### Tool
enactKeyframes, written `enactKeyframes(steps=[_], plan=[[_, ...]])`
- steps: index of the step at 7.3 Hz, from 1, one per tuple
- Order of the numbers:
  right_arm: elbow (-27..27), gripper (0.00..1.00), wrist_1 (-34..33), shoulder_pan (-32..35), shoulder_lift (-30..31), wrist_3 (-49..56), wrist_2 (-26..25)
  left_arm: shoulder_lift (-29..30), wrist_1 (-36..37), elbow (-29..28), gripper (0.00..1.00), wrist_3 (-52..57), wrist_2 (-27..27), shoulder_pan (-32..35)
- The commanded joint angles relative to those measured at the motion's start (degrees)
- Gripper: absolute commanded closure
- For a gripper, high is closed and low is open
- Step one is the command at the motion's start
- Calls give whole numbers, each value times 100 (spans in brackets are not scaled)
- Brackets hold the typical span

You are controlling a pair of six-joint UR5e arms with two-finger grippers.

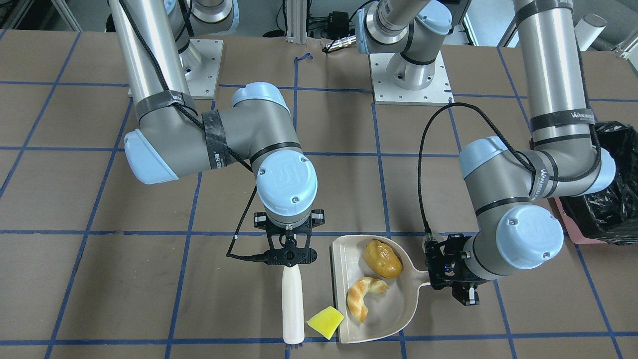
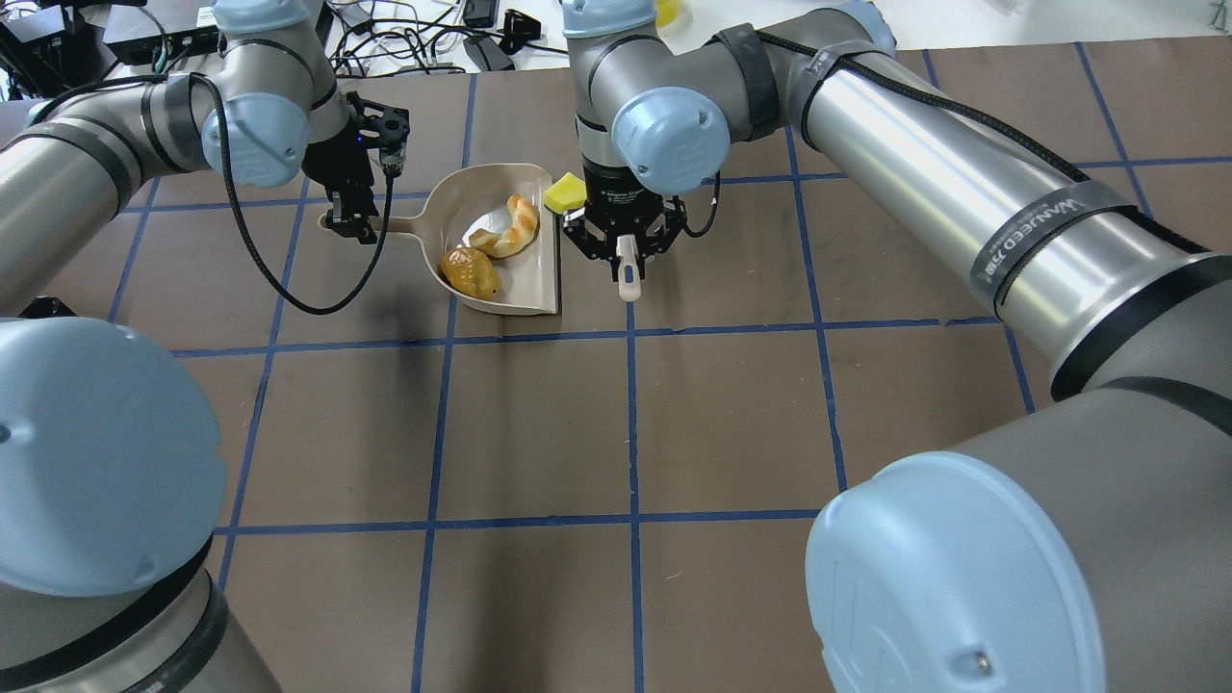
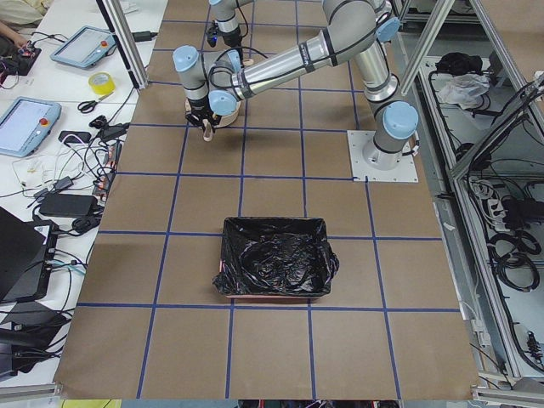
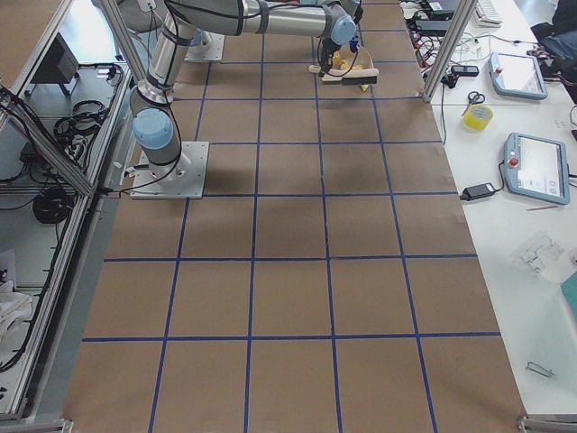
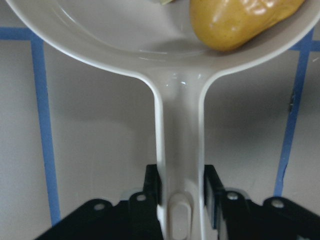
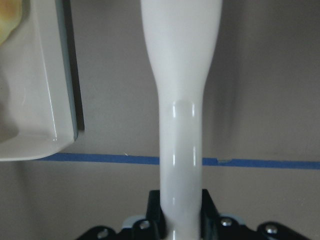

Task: Sweep and dump trash into bin
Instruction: 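Sweep the yellow sponge into the dustpan with the brush in the right gripper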

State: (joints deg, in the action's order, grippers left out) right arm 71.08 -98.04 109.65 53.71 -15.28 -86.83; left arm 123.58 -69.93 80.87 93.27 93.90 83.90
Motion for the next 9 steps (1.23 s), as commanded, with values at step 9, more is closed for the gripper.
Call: enactKeyframes(steps=[9], plan=[[-480,93,-822,715,-677,-1755,1131,53,-161,-37,100,-81,436,56]])
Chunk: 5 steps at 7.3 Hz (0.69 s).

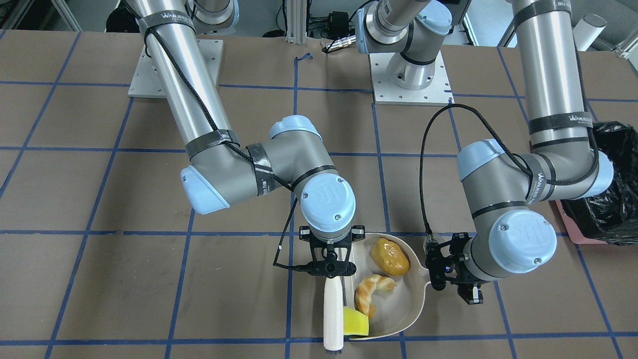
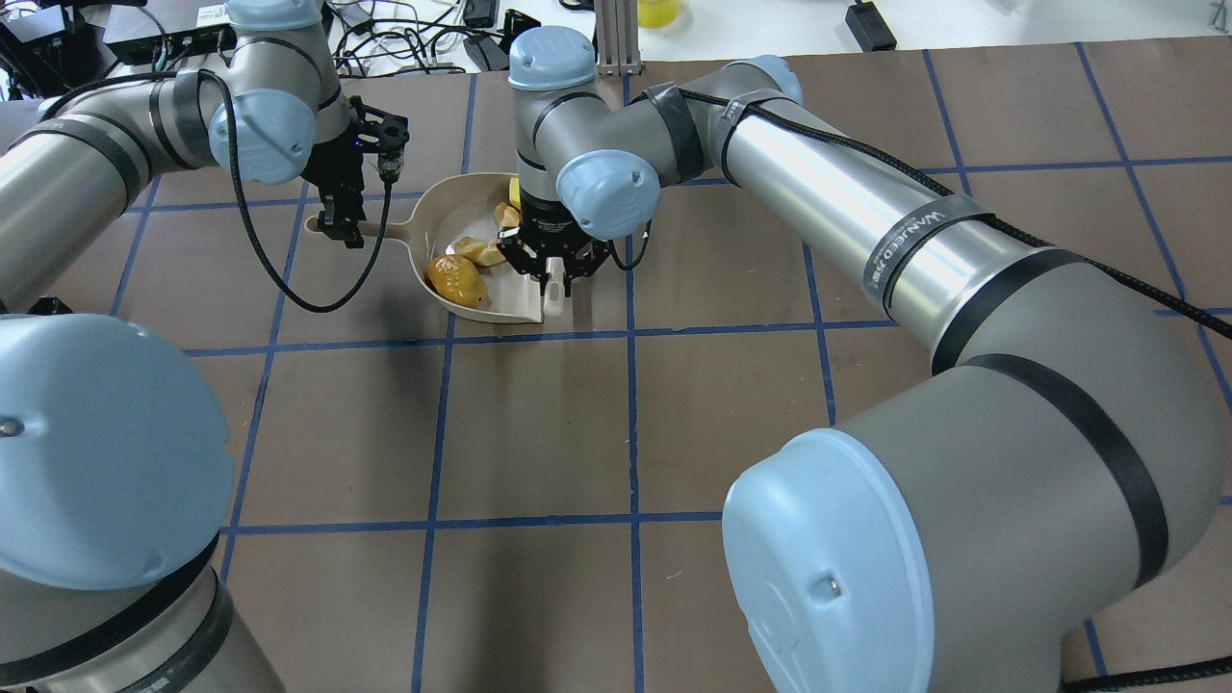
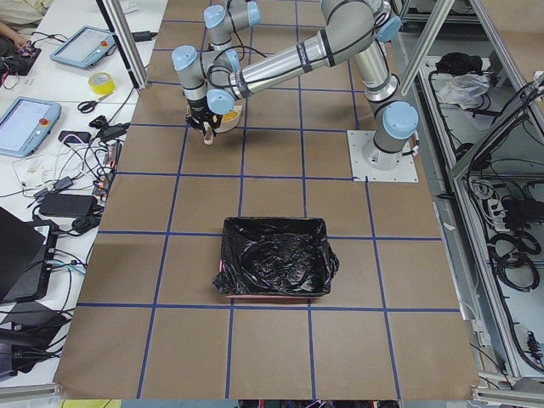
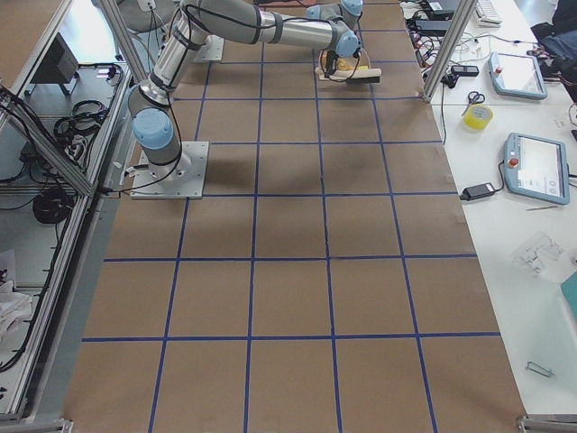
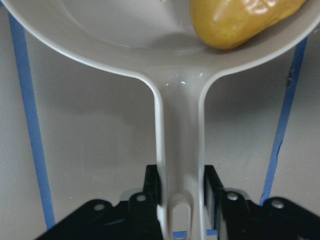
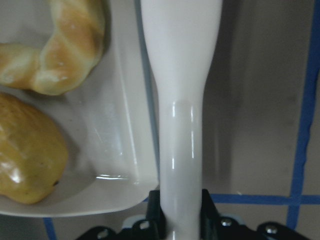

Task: Sweep and dump trash into bin
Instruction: 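Sweep the yellow sponge into the dustpan with the brush in the right gripper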

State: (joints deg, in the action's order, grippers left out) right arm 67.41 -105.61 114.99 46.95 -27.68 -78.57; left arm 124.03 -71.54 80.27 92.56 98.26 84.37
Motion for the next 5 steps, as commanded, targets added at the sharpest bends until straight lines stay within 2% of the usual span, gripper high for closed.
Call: enactKeyframes(steps=[1,3,5], plan=[[-253,93,-65,260,-2,-788,481,-2,0,6,100,-10,9,9],[-368,93,-83,287,7,-1176,868,-2,0,6,100,-10,0,9],[-360,93,13,244,77,-1125,782,-2,0,6,100,-10,0,9]])
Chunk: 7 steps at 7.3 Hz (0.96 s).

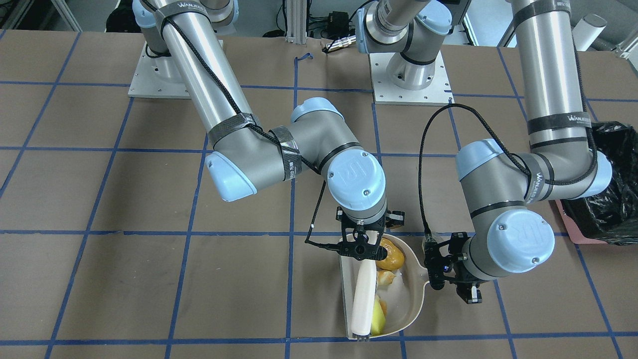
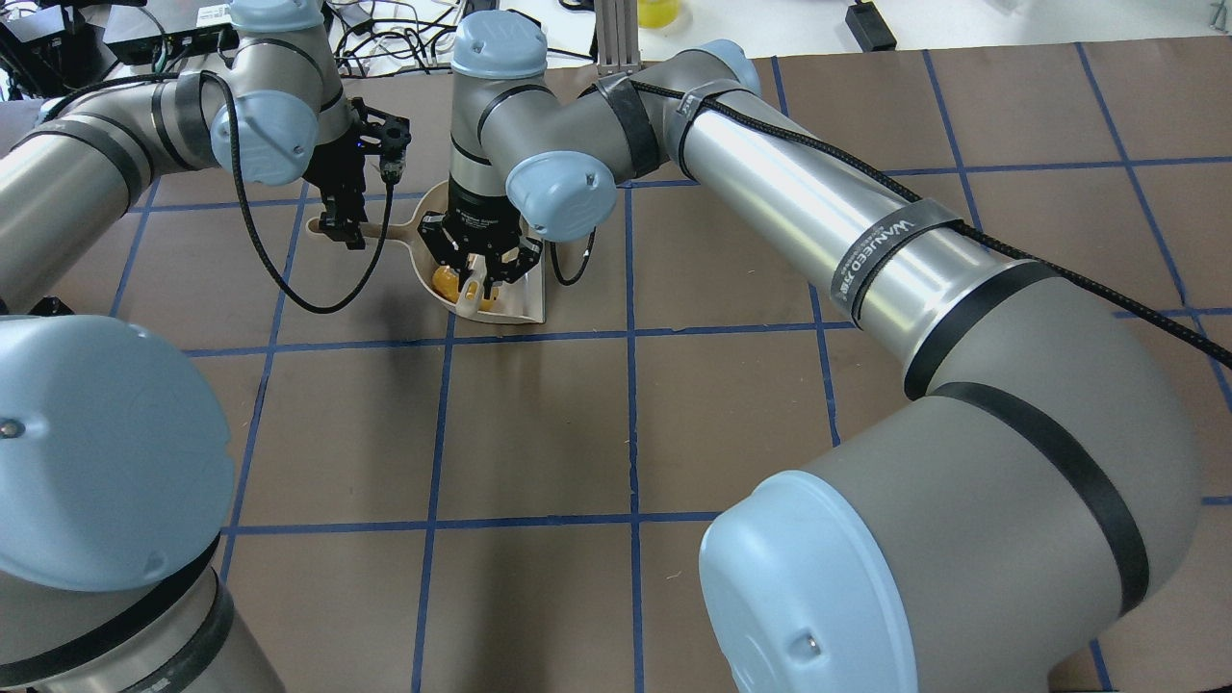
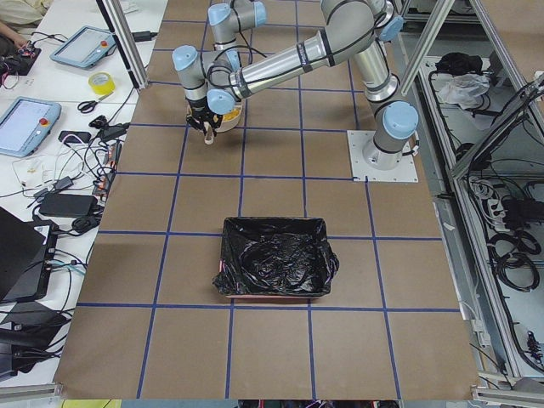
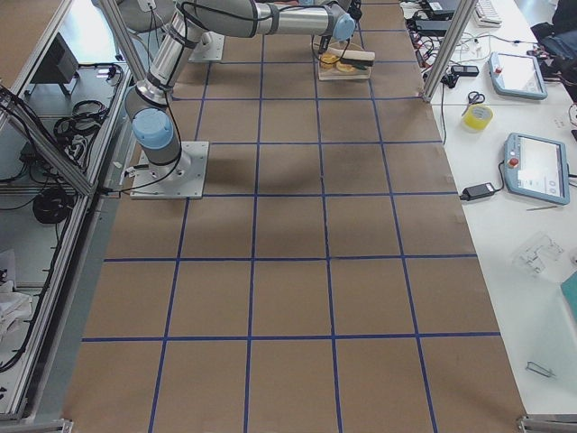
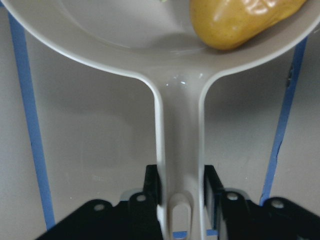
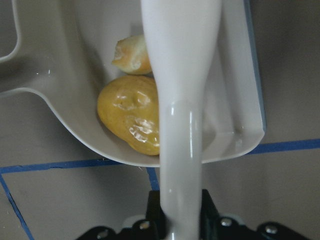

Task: Sweep and dump trash into bin
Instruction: 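Sweep the yellow sponge into the dustpan with the brush in the right gripper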

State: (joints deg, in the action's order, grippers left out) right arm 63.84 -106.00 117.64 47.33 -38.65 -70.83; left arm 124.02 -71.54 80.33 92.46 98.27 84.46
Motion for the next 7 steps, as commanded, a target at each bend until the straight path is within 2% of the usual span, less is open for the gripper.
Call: enactKeyframes(steps=[1,2,3,4,5,6,7], plan=[[-3,93,53,-22,109,-264,121,0,0,26,100,0,-9,0],[-3,93,45,-13,214,-814,557,0,0,26,100,0,-10,0],[-3,93,53,-13,250,-941,709,0,0,26,100,0,-27,0],[-3,93,62,-48,259,-838,624,0,0,26,100,0,-27,0],[-3,93,332,-187,320,-533,319,-9,9,26,100,0,-62,0],[23,93,961,-389,520,184,-259,-27,9,26,100,35,-149,-26],[67,93,1289,-687,792,991,-978,-88,9,17,100,87,-603,-122]])
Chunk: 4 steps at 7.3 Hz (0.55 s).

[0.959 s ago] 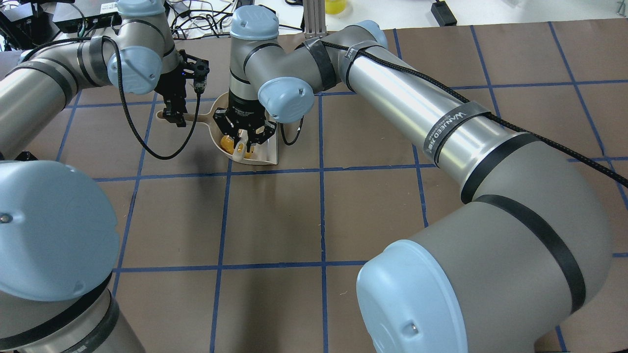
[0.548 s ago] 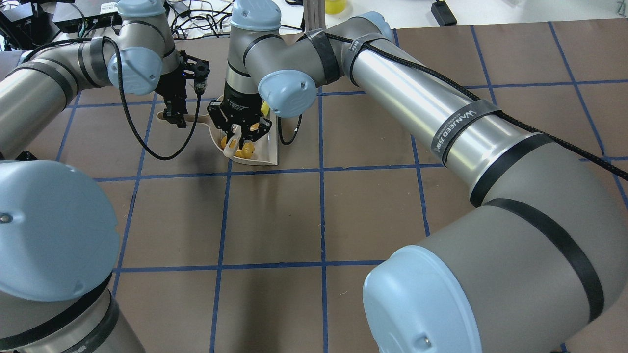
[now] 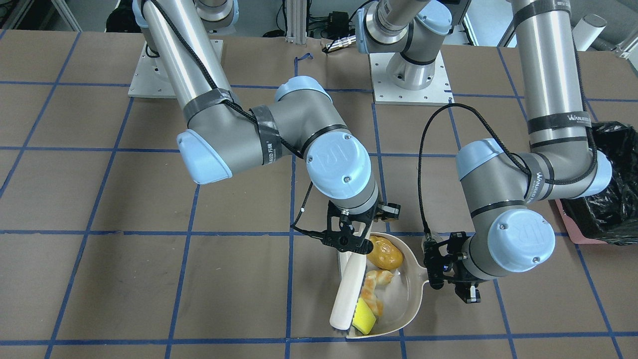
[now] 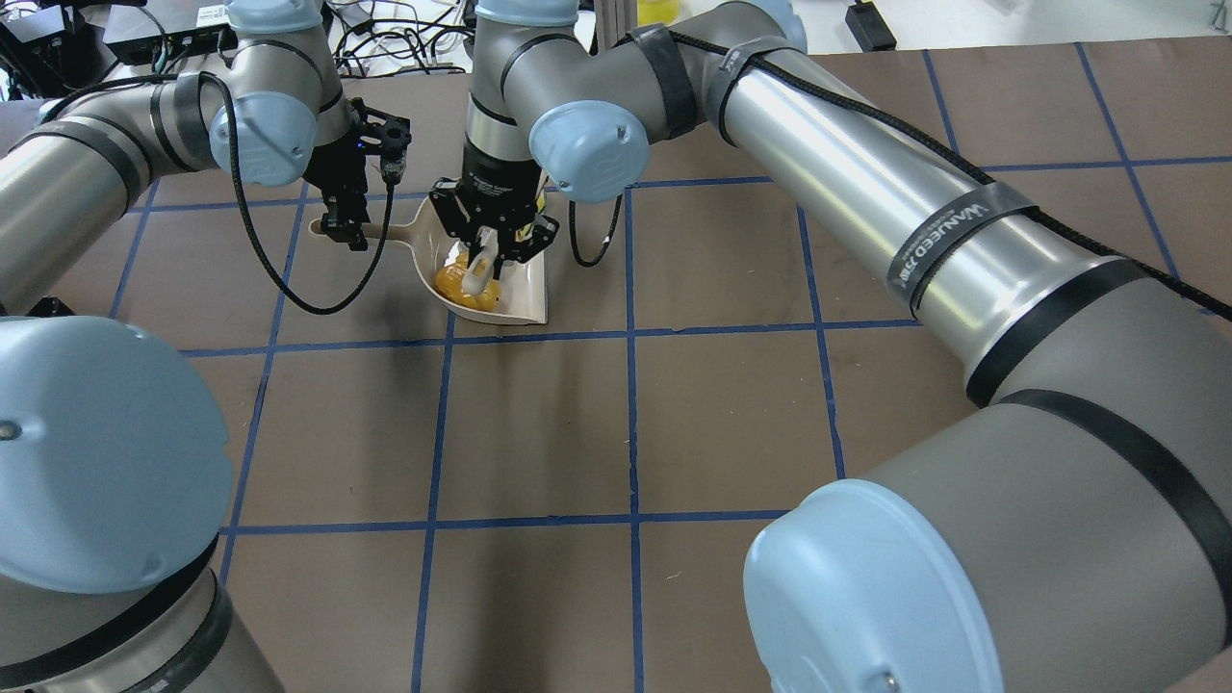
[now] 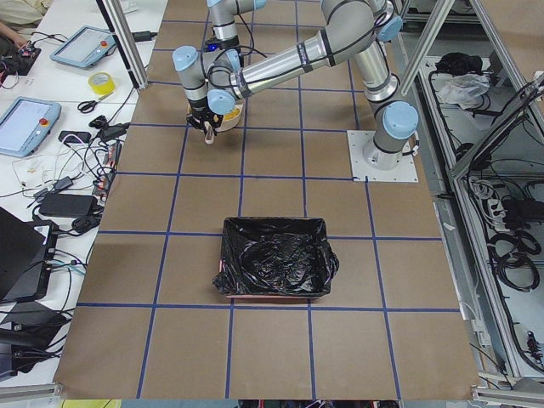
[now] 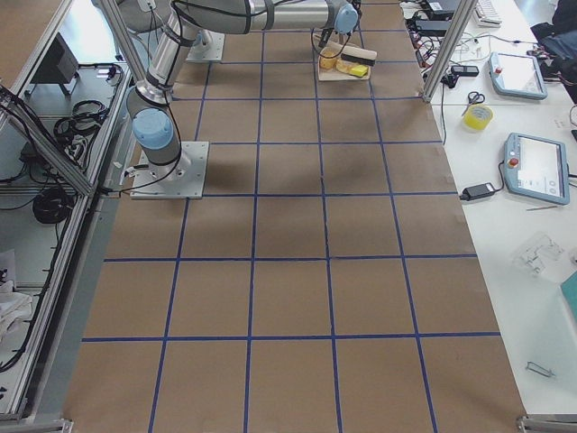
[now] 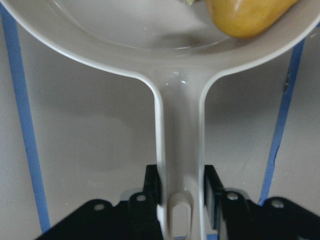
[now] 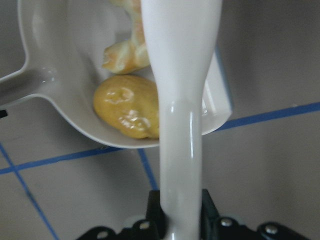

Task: Sweep and dump trash into bin
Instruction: 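Carry the dustpan to the bin with the left gripper while the right returns the brush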

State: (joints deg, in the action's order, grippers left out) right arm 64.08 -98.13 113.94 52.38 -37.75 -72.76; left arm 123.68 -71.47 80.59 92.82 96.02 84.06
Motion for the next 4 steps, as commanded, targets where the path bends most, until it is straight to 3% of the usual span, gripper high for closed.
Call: enactKeyframes(steps=[1,3,4], plan=[[69,93,654,-702,386,1292,-880,-133,1,-60,100,130,-495,-222],[541,93,936,-1554,754,2452,-1300,-230,-182,-61,100,700,-1038,-774],[883,93,928,-1985,939,2813,-1555,-326,-357,-61,100,1042,-1041,-977]])
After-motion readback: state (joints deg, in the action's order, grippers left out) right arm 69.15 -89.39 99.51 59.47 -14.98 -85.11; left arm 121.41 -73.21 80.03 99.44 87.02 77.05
